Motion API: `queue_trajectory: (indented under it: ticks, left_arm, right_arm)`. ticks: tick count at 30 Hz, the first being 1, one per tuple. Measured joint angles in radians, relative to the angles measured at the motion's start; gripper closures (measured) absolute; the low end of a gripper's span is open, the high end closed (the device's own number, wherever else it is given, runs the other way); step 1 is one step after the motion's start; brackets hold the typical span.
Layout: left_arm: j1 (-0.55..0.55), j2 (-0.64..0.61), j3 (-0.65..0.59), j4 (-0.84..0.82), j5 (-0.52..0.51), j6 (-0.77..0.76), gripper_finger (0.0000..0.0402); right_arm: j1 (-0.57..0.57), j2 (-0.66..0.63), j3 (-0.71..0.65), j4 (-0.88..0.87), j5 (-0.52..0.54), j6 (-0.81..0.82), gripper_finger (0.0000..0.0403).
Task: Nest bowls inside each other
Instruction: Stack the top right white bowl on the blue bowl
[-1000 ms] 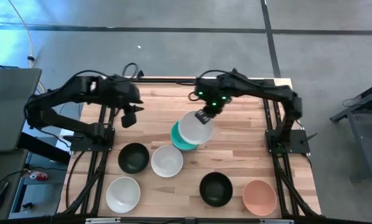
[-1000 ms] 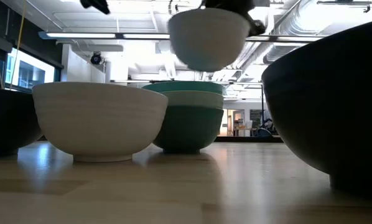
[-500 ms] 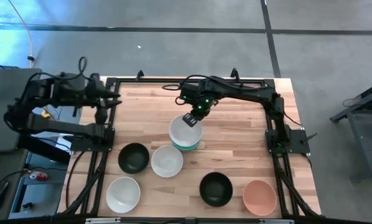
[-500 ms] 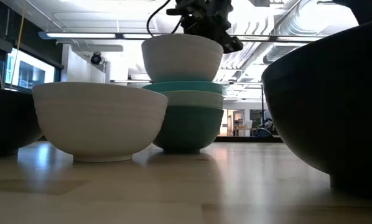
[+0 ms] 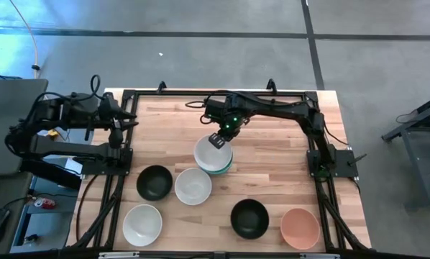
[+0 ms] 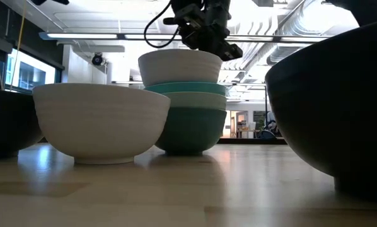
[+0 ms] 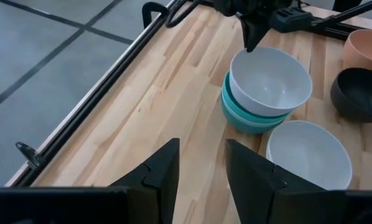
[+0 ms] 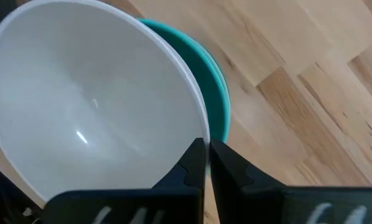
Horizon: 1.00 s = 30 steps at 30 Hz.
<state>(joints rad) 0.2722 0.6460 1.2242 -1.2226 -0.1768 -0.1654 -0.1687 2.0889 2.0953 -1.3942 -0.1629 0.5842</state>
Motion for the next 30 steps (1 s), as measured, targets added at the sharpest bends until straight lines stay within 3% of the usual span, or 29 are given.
queue_trajectory:
  ticks: [15, 24, 30]
  left_arm:
    - [0.000, 0.001, 0.000, 0.023, 0.011, -0.009, 0.0284]
    - [0.000, 0.002, 0.000, 0.024, 0.022, -0.019, 0.0284]
    - [0.000, 0.002, -0.001, 0.025, 0.022, -0.026, 0.0284]
  right_arm:
    - [0.040, 0.001, -0.113, 0.053, 0.028, 0.010, 0.0403]
    - [0.040, 0.001, -0.114, 0.052, 0.076, 0.018, 0.0402]
    - [0.040, 0.001, -0.114, 0.049, 0.053, 0.018, 0.0367]
